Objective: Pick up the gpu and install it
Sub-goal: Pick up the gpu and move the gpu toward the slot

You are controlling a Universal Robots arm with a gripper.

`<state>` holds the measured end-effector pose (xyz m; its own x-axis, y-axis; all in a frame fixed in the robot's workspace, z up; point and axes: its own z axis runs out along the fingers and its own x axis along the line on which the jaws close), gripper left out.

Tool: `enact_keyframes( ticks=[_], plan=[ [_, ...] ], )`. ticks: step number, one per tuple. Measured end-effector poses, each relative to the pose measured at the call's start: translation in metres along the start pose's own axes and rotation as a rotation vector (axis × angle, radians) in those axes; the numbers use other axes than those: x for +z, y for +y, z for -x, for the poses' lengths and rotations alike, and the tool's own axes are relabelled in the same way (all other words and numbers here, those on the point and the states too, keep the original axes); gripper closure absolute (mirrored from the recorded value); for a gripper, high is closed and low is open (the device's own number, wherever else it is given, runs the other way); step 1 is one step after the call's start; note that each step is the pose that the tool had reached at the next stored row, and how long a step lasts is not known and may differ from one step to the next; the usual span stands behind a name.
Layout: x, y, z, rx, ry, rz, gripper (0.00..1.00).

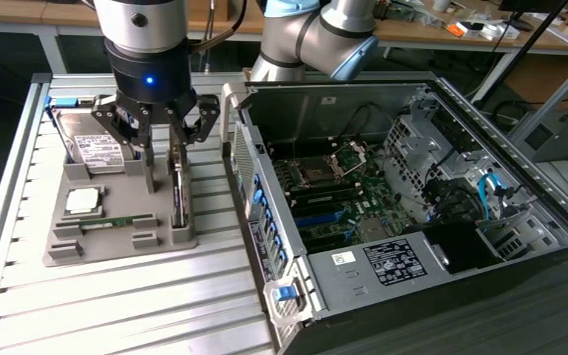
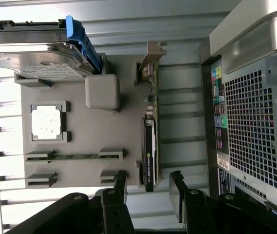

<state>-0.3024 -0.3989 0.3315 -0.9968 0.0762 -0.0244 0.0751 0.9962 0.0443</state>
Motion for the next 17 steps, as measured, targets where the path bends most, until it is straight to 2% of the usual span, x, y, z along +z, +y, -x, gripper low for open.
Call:
enact_keyframes(
  ticks=[17],
  plan=[
    [0.0070,-0.0003,-0.0002,0.000,0.0000,-0.0001,0.52]
  ],
)
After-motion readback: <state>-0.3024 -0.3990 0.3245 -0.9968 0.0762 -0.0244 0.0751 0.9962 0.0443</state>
